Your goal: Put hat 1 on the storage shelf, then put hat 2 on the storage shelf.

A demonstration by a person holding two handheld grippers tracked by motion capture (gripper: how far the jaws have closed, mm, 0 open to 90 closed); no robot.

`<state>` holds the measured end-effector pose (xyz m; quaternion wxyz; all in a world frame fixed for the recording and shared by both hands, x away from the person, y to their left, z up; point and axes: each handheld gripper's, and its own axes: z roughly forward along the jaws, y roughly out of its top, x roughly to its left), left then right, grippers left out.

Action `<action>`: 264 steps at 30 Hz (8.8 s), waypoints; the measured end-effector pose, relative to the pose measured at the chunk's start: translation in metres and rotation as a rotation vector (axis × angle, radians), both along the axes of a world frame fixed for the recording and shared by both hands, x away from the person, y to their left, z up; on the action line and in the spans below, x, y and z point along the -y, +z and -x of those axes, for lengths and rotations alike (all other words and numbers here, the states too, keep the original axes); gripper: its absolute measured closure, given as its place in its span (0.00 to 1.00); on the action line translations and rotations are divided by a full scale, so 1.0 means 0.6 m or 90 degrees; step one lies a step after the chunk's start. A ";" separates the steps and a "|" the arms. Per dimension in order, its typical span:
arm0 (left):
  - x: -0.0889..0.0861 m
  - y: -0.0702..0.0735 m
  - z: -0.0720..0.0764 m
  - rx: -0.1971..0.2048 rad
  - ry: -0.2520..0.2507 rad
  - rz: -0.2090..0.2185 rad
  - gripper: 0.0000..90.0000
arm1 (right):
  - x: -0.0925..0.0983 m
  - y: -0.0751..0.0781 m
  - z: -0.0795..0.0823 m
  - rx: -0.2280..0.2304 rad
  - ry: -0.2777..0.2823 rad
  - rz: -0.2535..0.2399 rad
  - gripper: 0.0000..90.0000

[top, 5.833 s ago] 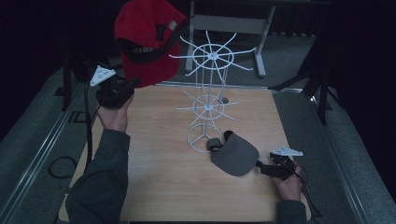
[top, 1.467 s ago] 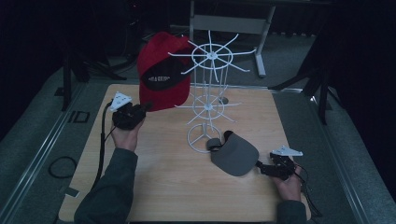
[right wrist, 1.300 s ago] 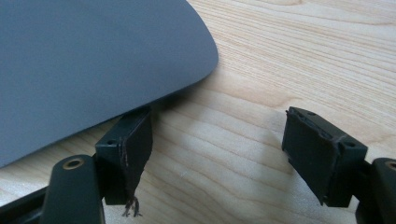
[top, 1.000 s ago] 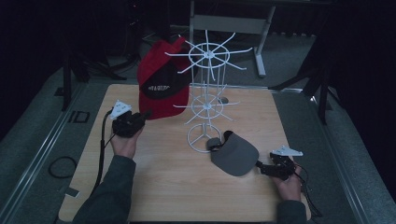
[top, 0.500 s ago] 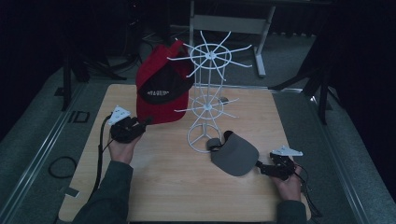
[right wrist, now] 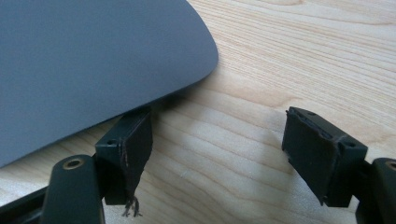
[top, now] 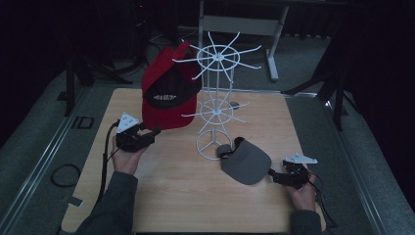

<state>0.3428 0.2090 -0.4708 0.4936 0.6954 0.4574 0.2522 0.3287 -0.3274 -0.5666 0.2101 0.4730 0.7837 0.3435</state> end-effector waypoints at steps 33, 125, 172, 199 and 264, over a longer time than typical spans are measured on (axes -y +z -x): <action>-0.006 -0.096 0.033 -0.084 0.028 -0.070 0.53 | -0.036 0.074 0.009 0.034 0.031 -0.027 1.00; -0.010 -0.118 0.030 -0.109 0.039 -0.072 0.52 | -0.188 0.081 -0.103 -0.106 0.166 0.187 0.62; -0.011 -0.117 0.031 -0.108 0.044 -0.070 0.53 | -0.155 0.152 -0.118 -0.040 0.110 0.056 0.99; -0.010 -0.119 0.031 -0.106 0.046 -0.072 0.53 | -0.110 0.274 -0.079 0.079 0.115 -0.048 0.99; -0.010 -0.118 0.032 -0.106 0.048 -0.070 0.53 | -0.106 0.378 -0.009 0.185 0.176 -0.068 0.99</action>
